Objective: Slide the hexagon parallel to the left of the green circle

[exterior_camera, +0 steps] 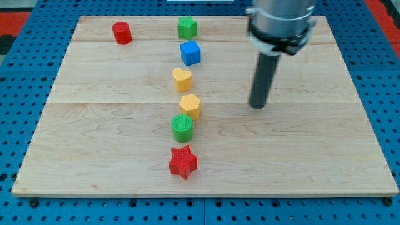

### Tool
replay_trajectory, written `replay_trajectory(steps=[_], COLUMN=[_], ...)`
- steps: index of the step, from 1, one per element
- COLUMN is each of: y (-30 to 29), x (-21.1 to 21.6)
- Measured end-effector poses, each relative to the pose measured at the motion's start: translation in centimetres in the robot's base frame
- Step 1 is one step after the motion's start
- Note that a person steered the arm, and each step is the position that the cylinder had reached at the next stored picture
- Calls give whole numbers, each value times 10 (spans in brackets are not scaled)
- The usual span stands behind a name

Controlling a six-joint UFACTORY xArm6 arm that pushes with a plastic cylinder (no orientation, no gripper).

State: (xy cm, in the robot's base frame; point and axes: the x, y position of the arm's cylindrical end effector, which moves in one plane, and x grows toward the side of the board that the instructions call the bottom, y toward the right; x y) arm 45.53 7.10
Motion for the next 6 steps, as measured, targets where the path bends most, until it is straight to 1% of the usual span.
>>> replay_trajectory(steps=[1,2,3,4,5,6], y=[-76,-147,-244,-222,-179,-63], x=[-11,23,38,32,-12,-56])
